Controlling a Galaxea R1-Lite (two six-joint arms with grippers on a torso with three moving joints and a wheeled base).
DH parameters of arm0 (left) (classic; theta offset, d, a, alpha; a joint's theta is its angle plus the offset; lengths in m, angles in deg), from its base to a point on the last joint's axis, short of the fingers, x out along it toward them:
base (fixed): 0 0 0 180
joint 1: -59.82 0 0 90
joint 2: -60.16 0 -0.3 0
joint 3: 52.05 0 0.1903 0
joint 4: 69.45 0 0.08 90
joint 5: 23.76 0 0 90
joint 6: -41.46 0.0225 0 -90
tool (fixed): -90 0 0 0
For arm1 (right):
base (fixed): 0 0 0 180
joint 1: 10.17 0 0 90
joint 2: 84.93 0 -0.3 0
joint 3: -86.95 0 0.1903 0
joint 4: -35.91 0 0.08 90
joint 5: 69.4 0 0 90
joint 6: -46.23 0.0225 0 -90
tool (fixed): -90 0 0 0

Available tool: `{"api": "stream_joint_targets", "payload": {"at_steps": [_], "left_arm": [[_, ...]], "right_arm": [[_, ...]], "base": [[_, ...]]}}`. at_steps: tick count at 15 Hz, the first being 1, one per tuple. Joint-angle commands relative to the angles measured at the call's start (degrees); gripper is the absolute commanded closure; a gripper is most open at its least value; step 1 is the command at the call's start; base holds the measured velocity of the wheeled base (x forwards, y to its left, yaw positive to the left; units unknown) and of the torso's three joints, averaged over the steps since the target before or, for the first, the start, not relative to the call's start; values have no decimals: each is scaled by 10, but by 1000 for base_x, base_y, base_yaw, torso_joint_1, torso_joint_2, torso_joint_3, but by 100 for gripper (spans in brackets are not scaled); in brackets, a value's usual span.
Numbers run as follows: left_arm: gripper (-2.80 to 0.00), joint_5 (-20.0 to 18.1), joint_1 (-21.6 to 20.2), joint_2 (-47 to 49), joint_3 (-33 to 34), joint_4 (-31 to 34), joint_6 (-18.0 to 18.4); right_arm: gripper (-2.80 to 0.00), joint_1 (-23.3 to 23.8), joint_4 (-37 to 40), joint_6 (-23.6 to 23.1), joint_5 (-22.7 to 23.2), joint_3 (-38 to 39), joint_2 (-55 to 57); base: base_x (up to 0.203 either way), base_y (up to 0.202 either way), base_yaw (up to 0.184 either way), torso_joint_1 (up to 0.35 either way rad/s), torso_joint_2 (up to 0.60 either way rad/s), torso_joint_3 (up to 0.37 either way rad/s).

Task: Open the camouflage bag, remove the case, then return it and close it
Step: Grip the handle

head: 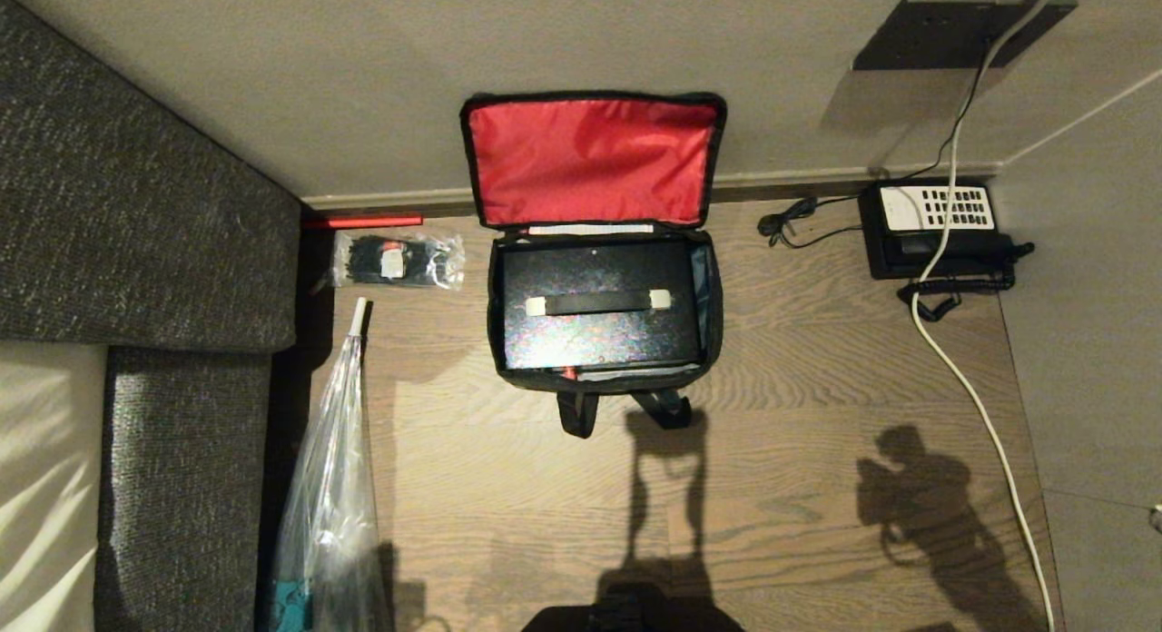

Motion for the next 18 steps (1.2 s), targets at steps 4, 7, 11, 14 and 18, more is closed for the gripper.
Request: {"api": "stream_joint_targets", "payload": {"at_steps": [4, 7, 11, 14, 18], "left_arm": [[0, 0, 0, -1, 0, 0, 0], [0, 0, 0, -1, 0, 0, 0], [0, 0, 0, -1, 0, -1, 1], [0, 0, 0, -1, 0, -1, 1], [0, 0, 0, -1, 0, -1, 0]], "right_arm": [[0, 77, 86, -82, 21, 61, -136], [0, 93, 72, -82, 21, 128, -168], [0, 113, -22, -76, -35, 232, -237], [0, 103, -42, -47, -48, 246, -307], [0, 99, -75, -6, -57, 265, -329]], "base": [[0, 0, 0, 0, 0, 0], [0, 0, 0, 0, 0, 0], [0, 0, 0, 0, 0, 0], [0, 0, 0, 0, 0, 0], [0, 0, 0, 0, 0, 0]]}}
